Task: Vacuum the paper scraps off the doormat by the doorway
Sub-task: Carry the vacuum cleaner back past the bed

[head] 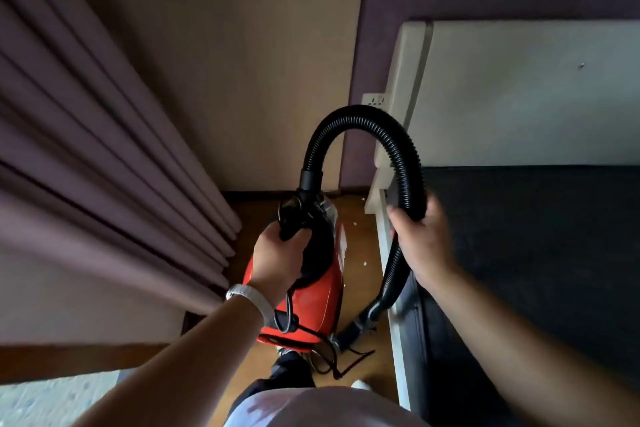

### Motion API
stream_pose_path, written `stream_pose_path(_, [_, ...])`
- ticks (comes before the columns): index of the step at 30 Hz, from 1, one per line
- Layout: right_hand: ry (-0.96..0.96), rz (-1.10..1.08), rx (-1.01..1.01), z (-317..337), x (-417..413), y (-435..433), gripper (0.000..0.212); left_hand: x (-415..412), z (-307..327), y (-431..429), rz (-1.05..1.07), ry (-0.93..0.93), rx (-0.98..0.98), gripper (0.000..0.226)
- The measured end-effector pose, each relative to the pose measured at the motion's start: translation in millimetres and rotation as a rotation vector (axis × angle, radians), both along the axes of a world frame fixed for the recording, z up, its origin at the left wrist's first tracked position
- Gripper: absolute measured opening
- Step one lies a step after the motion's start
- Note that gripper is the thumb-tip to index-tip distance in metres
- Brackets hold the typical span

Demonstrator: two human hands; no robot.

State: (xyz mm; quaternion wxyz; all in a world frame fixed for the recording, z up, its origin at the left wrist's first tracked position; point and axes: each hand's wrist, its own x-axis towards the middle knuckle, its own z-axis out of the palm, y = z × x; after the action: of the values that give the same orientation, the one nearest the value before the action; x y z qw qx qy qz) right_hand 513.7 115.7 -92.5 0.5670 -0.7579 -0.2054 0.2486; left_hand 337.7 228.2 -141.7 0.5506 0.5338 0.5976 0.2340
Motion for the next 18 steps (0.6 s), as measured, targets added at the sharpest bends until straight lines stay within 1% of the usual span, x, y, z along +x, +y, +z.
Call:
stream_pose_path(3, [-0.007,-0.017,-0.069,-3,7,26,0.026,10,-18,28,-0.083,-0.014,-0.058,0.013])
stream_pose_path(6, [-0.009,-0.025,-0.148,-10,15,58,0.026,17,-33,56,-0.171,0.009,-0.097,0.010])
stream_pose_path(10, [0.049,-0.031,-0.214,-29,27,100,0.026,29,-62,94,-0.255,0.054,-0.149,0.006])
stream_pose_path(14, [0.108,-0.032,-0.246,-54,43,130,0.022,38,-91,114,-0.276,0.116,-0.200,0.002])
stream_pose_path(18, [0.087,0.035,-0.283,-92,69,160,0.017,53,-123,130,-0.244,0.189,-0.252,0.004])
